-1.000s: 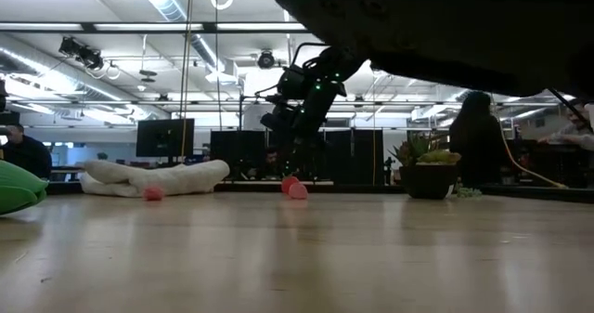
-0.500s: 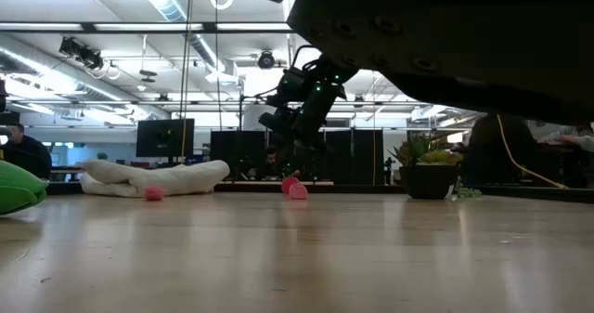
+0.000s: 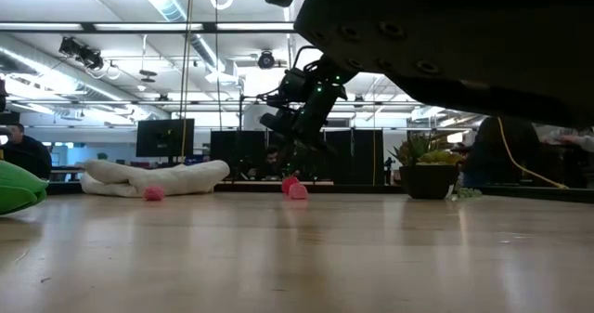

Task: Pick and placing Produce into tupperware
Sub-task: Put the strawberry into the white bin

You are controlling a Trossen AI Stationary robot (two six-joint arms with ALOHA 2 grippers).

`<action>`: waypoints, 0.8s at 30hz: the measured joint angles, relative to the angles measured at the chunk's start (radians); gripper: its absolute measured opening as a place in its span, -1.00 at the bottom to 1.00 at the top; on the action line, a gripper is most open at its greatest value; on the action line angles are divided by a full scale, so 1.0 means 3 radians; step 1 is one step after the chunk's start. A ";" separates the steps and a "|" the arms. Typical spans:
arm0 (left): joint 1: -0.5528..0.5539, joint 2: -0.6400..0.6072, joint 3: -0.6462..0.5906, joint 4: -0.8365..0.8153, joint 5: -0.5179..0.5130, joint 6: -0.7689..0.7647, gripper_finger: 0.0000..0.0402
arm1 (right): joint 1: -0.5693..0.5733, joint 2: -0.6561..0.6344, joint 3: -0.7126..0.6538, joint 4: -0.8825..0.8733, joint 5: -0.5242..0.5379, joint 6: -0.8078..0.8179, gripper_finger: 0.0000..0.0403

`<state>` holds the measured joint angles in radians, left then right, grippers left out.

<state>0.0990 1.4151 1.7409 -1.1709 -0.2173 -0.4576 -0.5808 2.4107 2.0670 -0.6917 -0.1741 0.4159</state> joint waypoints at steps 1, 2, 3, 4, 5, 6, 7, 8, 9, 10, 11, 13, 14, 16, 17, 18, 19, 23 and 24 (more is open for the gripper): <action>0.0000 0.0000 0.0000 0.0000 0.0000 0.0000 -0.14 | 0.0000 0.0000 0.0000 0.0002 0.0000 -0.0001 -0.24; -0.0001 0.0000 0.0000 0.0000 0.0000 0.0000 -0.14 | 0.0000 0.0000 0.0000 0.0005 -0.0001 -0.0001 -0.26; -0.0001 0.0000 0.0000 0.0000 0.0000 0.0000 -0.14 | 0.0000 0.0000 0.0000 0.0004 -0.0003 0.0000 -0.28; 0.0000 0.0000 0.0000 0.0000 0.0000 0.0000 -0.14 | 0.0000 0.0000 0.0000 0.0005 -0.0006 0.0000 -0.32; 0.0000 0.0000 0.0000 0.0000 0.0000 0.0000 -0.14 | 0.0000 0.0000 0.0000 0.0007 -0.0014 0.0000 -0.37; -0.0001 0.0000 0.0000 0.0000 0.0000 0.0000 -0.14 | 0.0000 0.0000 0.0000 0.0022 -0.0023 0.0000 -0.43; -0.0001 0.0000 0.0000 0.0000 0.0000 0.0000 -0.14 | 0.0000 0.0000 0.0000 0.0039 -0.0032 0.0001 -0.49; 0.0000 0.0000 0.0000 0.0000 0.0000 0.0000 -0.14 | 0.0000 0.0000 0.0000 0.0047 -0.0036 0.0009 -0.57; 0.0000 0.0000 0.0000 0.0000 0.0000 0.0000 -0.14 | 0.0000 0.0000 0.0000 0.0048 -0.0036 0.0028 -0.65; 0.0000 0.0000 0.0000 0.0000 0.0000 0.0000 -0.14 | 0.0000 0.0000 0.0000 0.0055 -0.0037 0.0049 -0.74; -0.0001 0.0000 0.0000 0.0000 0.0000 0.0000 -0.14 | 0.0000 0.0000 0.0000 0.0067 -0.0039 0.0087 -0.83; -0.0001 0.0000 0.0000 0.0000 0.0000 0.0000 -0.14 | 0.0001 0.0000 0.0000 0.0127 -0.0044 0.0110 -0.95; -0.0001 0.0000 0.0000 0.0000 0.0000 -0.0001 -0.14 | 0.0000 0.0000 0.0000 0.0138 -0.0038 0.0112 -0.96; 0.0000 0.0000 0.0000 0.0000 0.0000 -0.0005 -0.14 | 0.0000 0.0000 0.0000 0.0143 -0.0031 0.0138 -0.93; -0.0001 0.0000 0.0000 0.0000 0.0000 -0.0005 -0.14 | 0.0000 0.0000 0.0000 0.0150 -0.0029 0.0150 -0.94; 0.0000 0.0000 0.0000 0.0000 0.0000 -0.0004 -0.14 | 0.0000 0.0000 0.0000 0.0161 -0.0029 0.0150 -0.96; -0.0001 0.0000 0.0000 0.0000 0.0000 -0.0004 -0.14 | 0.0000 0.0000 0.0000 0.0187 -0.0027 0.0150 -0.97; -0.0001 0.0000 0.0000 -0.0001 0.0000 -0.0003 -0.14 | 0.0000 0.0000 0.0000 0.0200 0.0097 0.0152 -0.91; -0.0001 0.0000 0.0000 -0.0001 0.0000 -0.0004 -0.14 | 0.0000 0.0000 0.0000 0.0198 0.0099 0.0112 -0.88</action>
<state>0.0986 1.4151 1.7409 -1.1713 -0.2173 -0.4587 -0.5808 2.4107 2.0670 -0.6323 -0.1444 0.4496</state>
